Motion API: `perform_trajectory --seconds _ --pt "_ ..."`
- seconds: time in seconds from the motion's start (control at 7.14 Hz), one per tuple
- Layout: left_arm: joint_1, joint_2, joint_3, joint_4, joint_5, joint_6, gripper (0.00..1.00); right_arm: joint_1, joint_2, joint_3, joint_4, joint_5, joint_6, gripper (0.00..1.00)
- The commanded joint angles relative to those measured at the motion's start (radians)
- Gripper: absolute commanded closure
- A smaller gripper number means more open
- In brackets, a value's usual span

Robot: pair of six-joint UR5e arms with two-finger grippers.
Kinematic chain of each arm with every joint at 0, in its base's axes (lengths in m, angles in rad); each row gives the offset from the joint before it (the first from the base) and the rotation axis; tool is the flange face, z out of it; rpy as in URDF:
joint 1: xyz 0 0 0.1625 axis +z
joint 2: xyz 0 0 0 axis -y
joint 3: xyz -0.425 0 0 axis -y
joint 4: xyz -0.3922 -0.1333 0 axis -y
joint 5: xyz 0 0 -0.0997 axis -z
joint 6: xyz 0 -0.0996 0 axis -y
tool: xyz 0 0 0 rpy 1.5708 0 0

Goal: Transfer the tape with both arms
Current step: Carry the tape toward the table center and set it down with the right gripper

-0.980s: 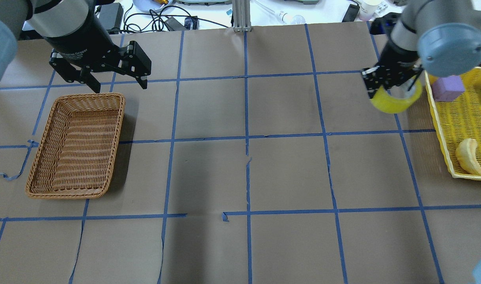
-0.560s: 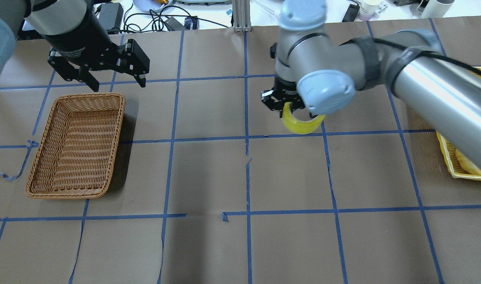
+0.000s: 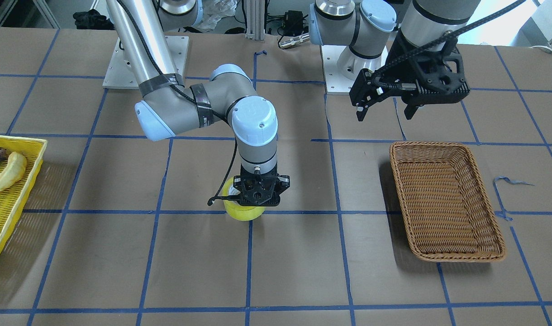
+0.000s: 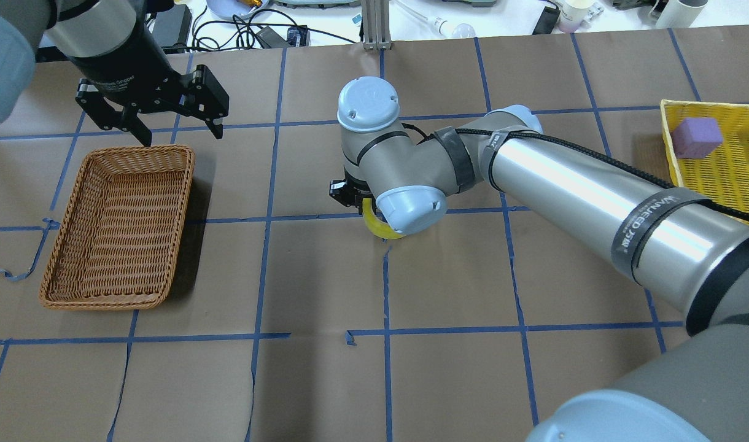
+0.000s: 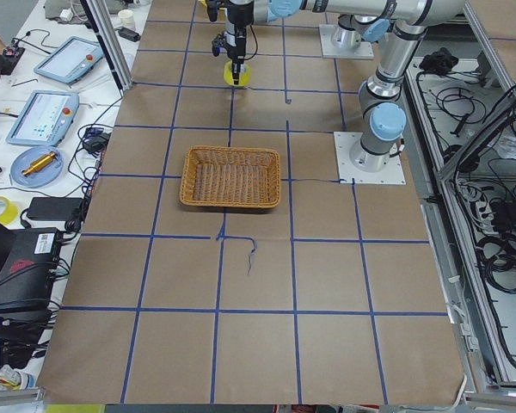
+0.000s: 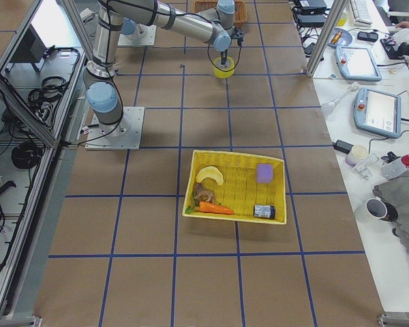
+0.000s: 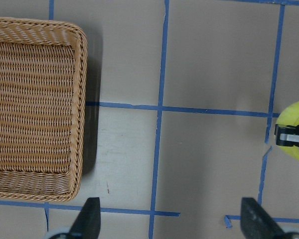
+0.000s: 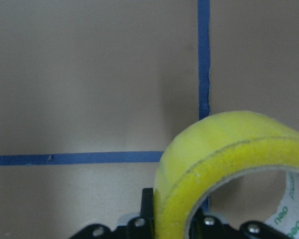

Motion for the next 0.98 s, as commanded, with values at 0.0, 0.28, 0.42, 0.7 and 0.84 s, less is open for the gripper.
perform_trajectory --seconds 0.0,0.28,0.42,0.7,0.84 --pt "0.004 -0.011 -0.091 0.009 -0.036 -0.003 0.0 0.034 0.005 0.001 -0.026 -0.008 0.066 0.06" --pt "0.017 -0.015 -0.23 0.089 -0.041 0.0 0.0 0.027 -0.069 -0.001 -0.001 -0.029 0.082 0.0" --pt "0.016 -0.027 -0.309 0.184 -0.047 -0.005 0.0 -0.014 -0.134 -0.001 0.053 -0.076 -0.014 0.0" --pt "-0.014 -0.072 -0.462 0.413 -0.273 -0.112 0.0 -0.172 -0.25 -0.001 0.212 -0.088 -0.182 0.0" --pt "-0.086 -0.124 -0.461 0.493 -0.318 -0.267 0.0 -0.248 -0.287 0.004 0.299 -0.091 -0.293 0.0"
